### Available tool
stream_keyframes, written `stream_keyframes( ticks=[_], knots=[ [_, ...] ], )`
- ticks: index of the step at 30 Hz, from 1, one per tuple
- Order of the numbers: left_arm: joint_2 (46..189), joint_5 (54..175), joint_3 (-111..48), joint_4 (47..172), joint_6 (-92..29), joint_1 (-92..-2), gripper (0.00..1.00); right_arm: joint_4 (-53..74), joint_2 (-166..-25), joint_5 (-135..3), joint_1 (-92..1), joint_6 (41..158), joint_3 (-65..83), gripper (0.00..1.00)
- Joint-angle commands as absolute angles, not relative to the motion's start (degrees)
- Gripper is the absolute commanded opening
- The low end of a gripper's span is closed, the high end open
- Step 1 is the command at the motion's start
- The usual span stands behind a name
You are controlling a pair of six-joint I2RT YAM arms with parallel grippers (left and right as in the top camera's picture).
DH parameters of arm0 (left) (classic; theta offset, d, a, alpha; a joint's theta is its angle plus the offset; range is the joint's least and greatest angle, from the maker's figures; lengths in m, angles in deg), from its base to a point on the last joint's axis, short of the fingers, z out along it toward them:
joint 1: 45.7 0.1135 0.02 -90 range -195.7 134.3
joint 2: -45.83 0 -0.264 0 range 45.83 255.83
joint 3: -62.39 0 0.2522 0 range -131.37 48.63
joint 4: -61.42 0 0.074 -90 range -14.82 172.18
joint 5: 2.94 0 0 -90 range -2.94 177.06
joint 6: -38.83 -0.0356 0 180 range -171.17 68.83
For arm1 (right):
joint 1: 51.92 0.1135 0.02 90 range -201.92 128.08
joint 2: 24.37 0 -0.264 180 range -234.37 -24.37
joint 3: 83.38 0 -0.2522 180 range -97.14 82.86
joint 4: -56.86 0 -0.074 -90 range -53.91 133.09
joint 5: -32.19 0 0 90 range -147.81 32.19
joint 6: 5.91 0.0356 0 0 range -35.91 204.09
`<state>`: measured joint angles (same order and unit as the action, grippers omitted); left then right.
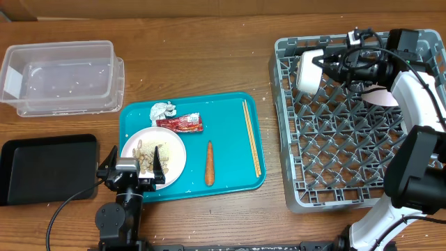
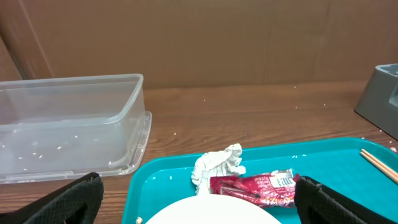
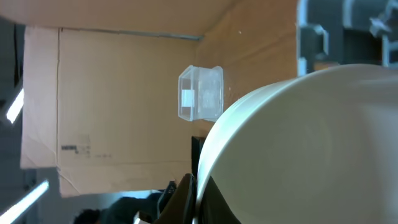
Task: Sort waste into correct bins and load items into the dishwasher
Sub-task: 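Open the right gripper and lift it away from the large bowl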
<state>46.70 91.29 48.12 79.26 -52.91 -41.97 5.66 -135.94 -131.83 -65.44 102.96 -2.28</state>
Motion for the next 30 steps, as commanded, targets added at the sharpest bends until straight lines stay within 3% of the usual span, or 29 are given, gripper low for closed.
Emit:
stream_keyframes(
  ticks=[1, 8, 13, 17, 25, 30],
  knots=[
    [46.08, 91.12, 48.36, 79.35, -53.98, -42.41, 1.00, 4.09, -135.78, -129.69, -65.46, 104.14, -1.63, 0.04],
    [46.08, 91.12, 48.36, 79.35, -53.98, -42.41, 1.00, 2.47, -135.78, -123.28, -66.09, 103.59, -0.34, 0.04],
    [46.08, 91.12, 48.36, 79.35, -53.98, -42.41, 1.00, 0.64, -135.76, -116.44, -67.75, 103.90, -0.40, 0.13],
    [46.08, 91.12, 48.36, 79.35, -53.98, -42.41, 1.00, -0.50, -135.76, -115.83, -70.09, 103.86, -0.62, 0.13],
    [46.08, 91.12, 48.36, 79.35, -53.98, -42.41, 1.00, -14.44, -134.89, -103.63, -75.32, 100.64, -8.82, 0.15],
    [46.08, 91.12, 48.36, 79.35, -53.98, -42.41, 1.00, -27.86, -133.16, -89.89, -77.59, 100.27, -20.95, 0.31]
  ],
)
